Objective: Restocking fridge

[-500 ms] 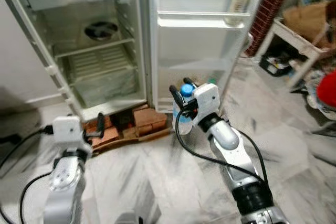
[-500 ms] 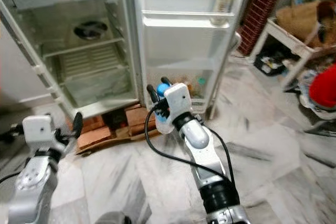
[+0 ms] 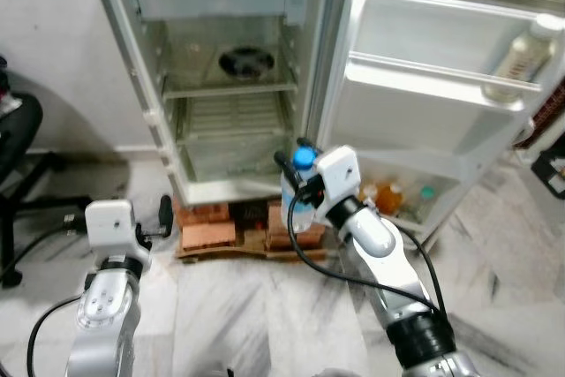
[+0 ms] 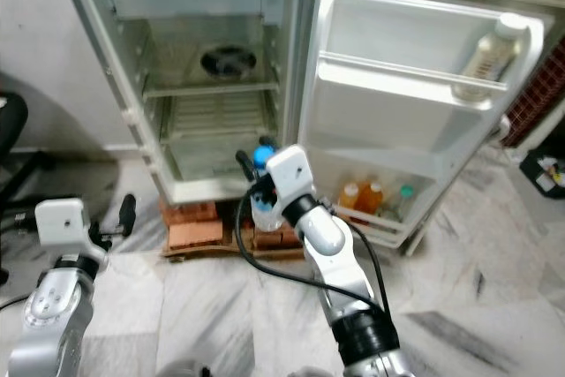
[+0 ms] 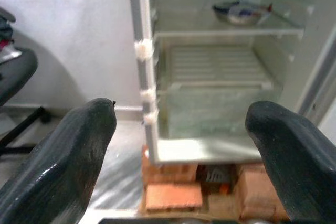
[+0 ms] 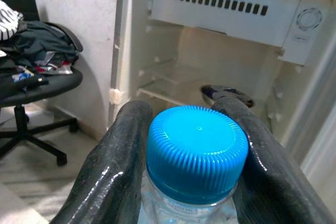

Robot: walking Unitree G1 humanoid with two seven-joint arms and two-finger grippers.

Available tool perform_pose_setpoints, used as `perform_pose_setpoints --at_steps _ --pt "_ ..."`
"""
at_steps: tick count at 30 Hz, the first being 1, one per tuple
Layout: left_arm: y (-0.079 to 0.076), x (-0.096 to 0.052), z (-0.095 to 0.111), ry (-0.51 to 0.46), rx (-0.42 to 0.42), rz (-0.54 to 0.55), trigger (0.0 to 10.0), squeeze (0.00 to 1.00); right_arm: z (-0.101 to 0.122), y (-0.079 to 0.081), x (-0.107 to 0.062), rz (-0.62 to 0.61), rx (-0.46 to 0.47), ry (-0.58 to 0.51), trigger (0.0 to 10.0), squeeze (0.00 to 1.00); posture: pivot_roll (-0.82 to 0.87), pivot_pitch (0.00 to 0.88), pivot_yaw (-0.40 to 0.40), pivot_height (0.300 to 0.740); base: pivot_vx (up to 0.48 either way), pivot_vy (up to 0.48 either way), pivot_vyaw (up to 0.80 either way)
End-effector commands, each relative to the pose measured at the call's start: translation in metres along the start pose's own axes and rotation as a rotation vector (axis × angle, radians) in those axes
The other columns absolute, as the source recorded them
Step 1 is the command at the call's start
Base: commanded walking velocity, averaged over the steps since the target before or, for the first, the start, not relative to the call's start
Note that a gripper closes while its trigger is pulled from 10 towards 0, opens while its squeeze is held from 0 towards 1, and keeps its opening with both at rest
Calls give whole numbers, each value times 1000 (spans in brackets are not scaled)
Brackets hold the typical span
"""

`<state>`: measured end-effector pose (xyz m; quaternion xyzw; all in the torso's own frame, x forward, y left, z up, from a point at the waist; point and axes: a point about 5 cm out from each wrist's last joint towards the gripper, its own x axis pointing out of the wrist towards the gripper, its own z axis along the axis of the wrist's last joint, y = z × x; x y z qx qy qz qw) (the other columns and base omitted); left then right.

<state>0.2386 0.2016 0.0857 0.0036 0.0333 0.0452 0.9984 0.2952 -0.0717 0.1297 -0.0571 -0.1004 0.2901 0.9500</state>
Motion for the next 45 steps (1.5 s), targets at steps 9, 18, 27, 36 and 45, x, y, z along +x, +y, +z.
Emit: perform_pose_setpoints --at_steps 9,18,27,36,45 --pt "-10 1 -1 0 1 -40 10000 0 2 -17 -4 -54 -32 -3 10000 0 27 48 -46 740 311 0 0" --pt "-9 1 -1 5 -1 -26 10000 0 0 -18 -4 -62 -29 3 10000 0 28 49 -46 740 0 0 0" --pt "-10 1 0 -4 -2 -31 10000 0 -1 -19 -4 -67 -33 4 10000 0 25 53 -47 740 0 -286 0" --pt "-5 -2 -1 4 -18 -17 10000 0 -2 -20 -5 -75 -44 5 10000 0 26 63 -46 740 0 -90 0" --pt "17 -29 1 9 -11 48 10000 0 2 -30 -7 -119 -86 2 10000 0 57 95 -37 740 0 0 0"
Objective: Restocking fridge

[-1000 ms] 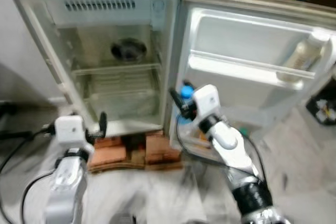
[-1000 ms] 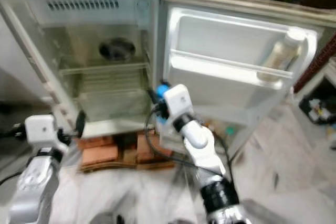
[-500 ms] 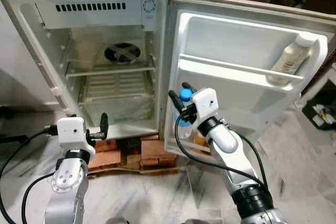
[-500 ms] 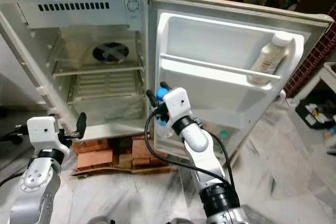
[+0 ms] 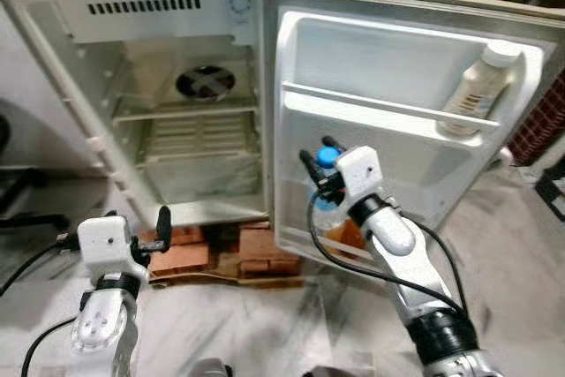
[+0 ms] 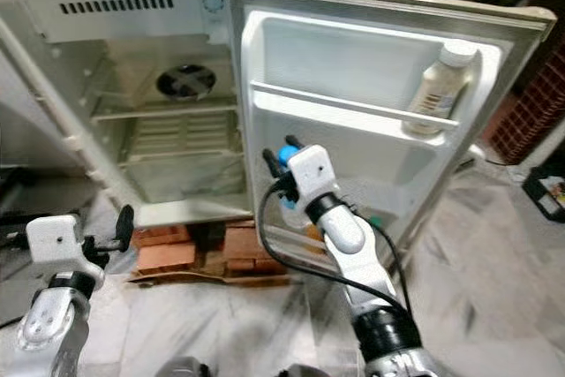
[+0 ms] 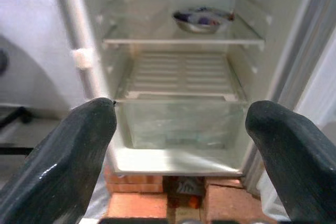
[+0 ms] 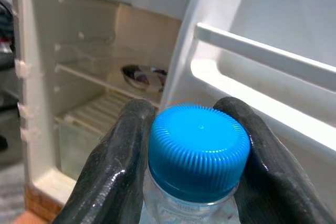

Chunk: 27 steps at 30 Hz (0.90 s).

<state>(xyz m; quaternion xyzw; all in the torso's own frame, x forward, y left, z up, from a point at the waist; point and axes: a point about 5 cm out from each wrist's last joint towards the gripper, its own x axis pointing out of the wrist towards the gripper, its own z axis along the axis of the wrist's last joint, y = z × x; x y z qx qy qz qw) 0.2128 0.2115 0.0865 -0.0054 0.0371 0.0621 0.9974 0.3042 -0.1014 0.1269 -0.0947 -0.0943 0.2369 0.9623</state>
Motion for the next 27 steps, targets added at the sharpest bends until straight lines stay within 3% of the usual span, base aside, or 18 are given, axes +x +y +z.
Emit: perform_pose_setpoints --at_steps 1,6,16,27 --pt "4 -9 2 -1 6 17 10000 0 6 -3 -2 -44 -4 -31 10000 0 57 95 -37 740 0 0 0" --pt "2 -16 1 -6 -13 20 10000 0 1 -4 -11 -79 4 -9 10000 0 56 91 -36 740 0 0 0" --pt "-7 -26 -3 22 -48 1 10000 0 -13 -15 -46 -145 -5 68 10000 0 54 71 -43 740 126 0 0" --pt "-9 -25 -4 26 -53 -10 10000 0 -14 -16 -46 -142 -12 80 10000 0 49 64 -48 740 256 0 0"
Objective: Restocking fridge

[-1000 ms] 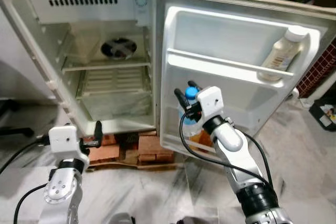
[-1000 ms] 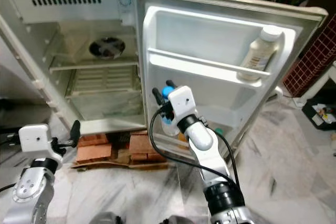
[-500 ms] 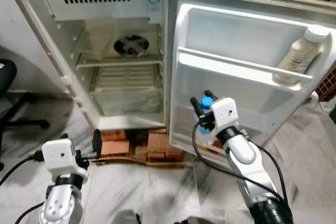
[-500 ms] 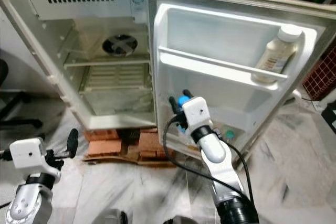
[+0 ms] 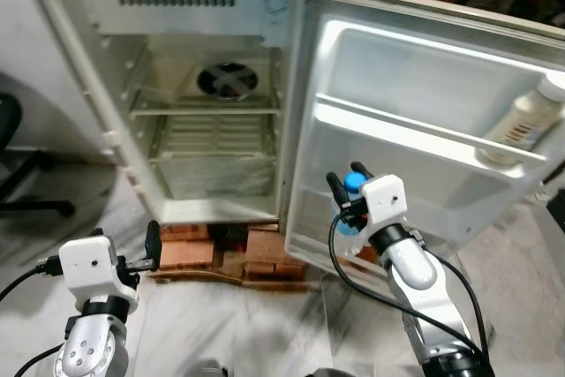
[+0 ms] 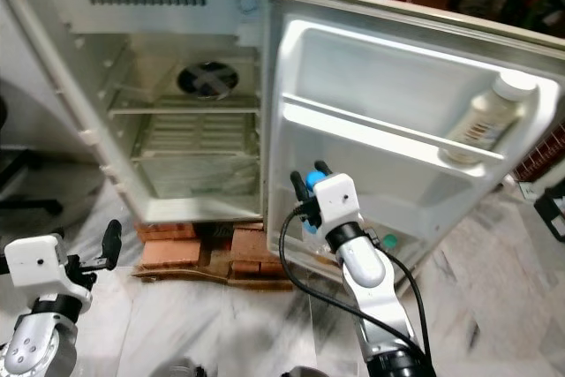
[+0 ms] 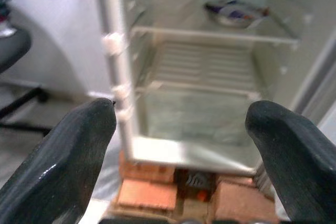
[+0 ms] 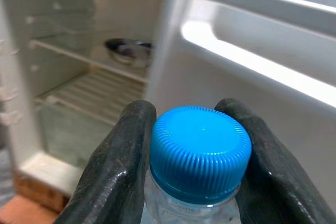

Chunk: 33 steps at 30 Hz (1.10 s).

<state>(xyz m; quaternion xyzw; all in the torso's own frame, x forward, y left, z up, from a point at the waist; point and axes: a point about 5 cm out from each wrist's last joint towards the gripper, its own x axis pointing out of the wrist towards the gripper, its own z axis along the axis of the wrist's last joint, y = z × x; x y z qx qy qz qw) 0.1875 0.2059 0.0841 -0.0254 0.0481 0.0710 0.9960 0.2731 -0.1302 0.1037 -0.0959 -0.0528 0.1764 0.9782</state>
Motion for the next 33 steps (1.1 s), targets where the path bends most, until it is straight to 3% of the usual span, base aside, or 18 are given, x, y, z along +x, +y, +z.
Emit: perform_pose_setpoints --at_steps 1,14,25,27,33 --pt "-7 0 0 2 -14 -26 10000 0 5 -10 -2 -26 -19 -15 10000 0 49 64 -48 740 262 0 0" --pt "-7 0 -1 12 -22 -24 10000 0 4 -8 -3 -9 -5 -2 10000 0 48 65 -47 740 61 0 0" --pt "-5 1 -2 16 -9 2 10000 0 6 3 -2 86 81 1 10000 0 49 73 -47 740 0 0 0" --pt "-1 3 -2 18 19 46 10000 0 6 4 -1 89 84 1 10000 0 49 73 -47 725 0 0 0" --pt "-2 3 -2 20 14 38 10000 0 6 4 -1 99 95 2 10000 0 47 77 -47 685 0 0 0"
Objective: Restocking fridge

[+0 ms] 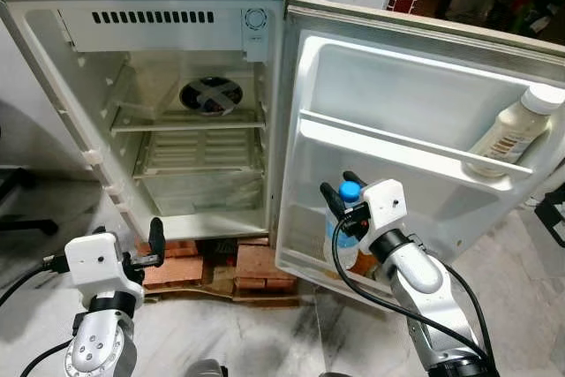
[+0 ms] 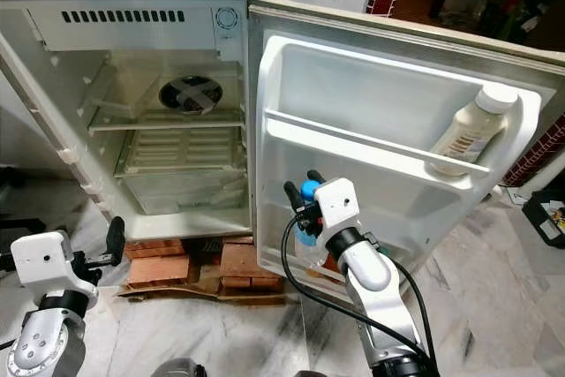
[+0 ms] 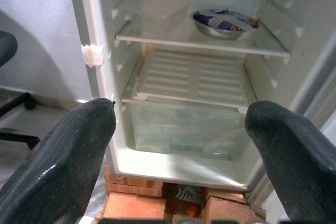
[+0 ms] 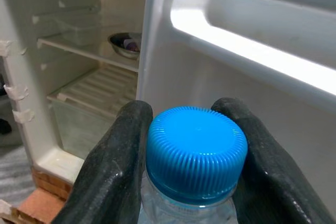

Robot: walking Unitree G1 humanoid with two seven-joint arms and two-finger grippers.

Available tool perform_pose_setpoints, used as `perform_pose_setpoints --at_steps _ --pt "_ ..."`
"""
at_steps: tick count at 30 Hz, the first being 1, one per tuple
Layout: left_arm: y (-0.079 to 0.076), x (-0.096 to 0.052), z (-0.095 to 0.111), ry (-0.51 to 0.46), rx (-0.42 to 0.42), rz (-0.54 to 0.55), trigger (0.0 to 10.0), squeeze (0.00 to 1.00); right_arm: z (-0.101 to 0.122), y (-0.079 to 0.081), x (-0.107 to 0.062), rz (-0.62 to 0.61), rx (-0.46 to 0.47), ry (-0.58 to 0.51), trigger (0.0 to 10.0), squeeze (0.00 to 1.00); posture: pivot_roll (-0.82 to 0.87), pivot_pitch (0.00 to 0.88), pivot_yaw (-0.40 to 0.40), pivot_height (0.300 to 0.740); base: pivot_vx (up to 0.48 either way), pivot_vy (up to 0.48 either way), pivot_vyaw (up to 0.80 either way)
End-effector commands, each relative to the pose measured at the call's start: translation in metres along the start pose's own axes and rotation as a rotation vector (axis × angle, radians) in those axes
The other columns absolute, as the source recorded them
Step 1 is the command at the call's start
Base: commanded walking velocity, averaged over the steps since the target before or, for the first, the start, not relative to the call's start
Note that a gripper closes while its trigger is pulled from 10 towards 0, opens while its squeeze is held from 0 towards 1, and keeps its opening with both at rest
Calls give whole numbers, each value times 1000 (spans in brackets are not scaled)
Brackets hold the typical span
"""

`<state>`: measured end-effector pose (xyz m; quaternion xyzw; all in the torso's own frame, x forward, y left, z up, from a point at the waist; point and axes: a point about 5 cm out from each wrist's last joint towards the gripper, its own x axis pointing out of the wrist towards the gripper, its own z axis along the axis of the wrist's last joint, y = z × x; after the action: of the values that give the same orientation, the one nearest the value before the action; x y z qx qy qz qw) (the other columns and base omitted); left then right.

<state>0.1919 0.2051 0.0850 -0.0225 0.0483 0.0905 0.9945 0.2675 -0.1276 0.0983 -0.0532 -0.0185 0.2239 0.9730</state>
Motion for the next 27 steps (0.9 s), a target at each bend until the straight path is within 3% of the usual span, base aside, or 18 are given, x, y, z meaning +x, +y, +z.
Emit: perform_pose_setpoints --at_steps 1,14,27 --pt "0 -1 -3 21 11 -1 10000 0 11 -1 3 5 -5 -41 10000 0 47 77 -47 675 0 0 0" --pt "-2 2 -3 19 17 -4 10000 0 11 1 5 19 8 -40 10000 0 46 74 -43 592 0 0 0" --pt "-1 5 -1 13 22 0 10000 0 11 4 13 38 9 -39 10000 0 49 83 -42 592 0 0 0"
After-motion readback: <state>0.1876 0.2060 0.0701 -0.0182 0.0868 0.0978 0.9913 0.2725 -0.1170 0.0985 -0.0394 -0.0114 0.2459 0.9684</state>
